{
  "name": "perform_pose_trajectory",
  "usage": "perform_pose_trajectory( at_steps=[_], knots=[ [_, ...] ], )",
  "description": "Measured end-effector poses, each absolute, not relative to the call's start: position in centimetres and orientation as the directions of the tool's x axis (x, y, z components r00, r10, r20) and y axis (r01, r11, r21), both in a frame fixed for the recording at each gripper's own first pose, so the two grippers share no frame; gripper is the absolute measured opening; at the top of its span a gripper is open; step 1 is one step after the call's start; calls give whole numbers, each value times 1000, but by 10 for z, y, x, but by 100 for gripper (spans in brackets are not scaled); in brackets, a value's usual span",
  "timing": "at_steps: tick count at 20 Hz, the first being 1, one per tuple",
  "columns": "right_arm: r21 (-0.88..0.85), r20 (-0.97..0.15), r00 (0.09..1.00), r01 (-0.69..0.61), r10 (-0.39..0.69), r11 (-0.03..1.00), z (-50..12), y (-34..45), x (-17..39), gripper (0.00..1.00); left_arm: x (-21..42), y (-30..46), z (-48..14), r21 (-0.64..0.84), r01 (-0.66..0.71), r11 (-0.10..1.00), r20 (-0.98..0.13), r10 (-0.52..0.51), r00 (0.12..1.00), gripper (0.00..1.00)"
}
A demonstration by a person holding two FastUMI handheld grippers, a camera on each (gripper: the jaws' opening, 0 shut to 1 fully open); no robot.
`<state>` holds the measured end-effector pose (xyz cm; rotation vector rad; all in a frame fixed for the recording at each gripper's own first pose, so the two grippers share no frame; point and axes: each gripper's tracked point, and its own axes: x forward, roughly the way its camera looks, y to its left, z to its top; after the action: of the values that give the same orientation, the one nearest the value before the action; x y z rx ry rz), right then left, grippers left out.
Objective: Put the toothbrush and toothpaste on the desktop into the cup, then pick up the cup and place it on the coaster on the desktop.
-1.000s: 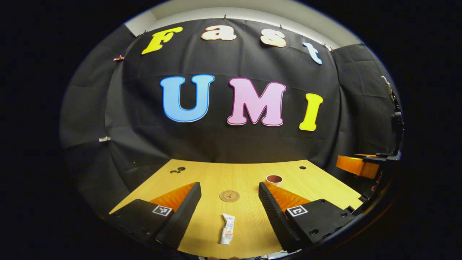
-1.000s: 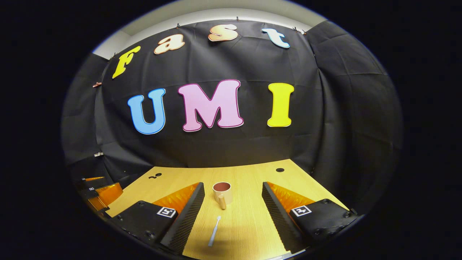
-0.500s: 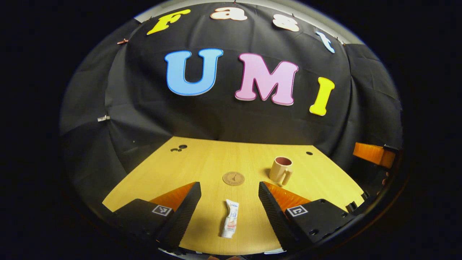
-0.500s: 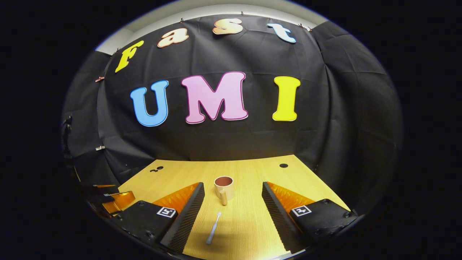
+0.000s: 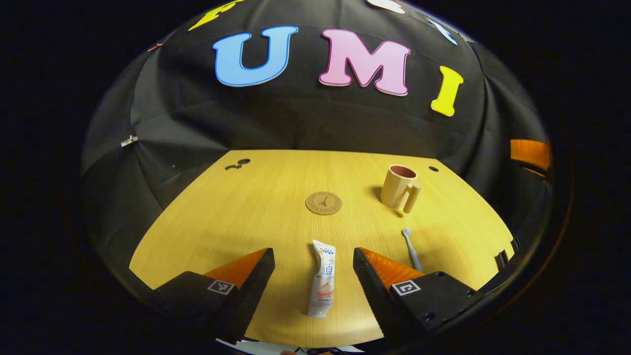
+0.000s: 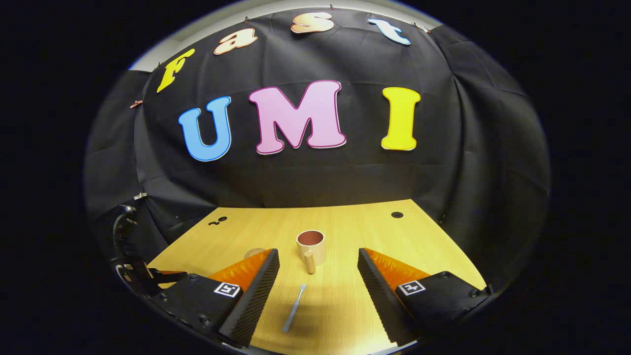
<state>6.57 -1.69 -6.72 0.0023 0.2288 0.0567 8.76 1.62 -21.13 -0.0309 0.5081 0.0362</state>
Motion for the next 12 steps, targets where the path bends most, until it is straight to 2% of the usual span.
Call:
perform_pose_trajectory(
  at_steps=[12],
  knots=[
    [51,-359,908,-211,215,976,-117,-5,108,99,97,1,-289,2,-72,997,-661,56,749,100]
  ],
)
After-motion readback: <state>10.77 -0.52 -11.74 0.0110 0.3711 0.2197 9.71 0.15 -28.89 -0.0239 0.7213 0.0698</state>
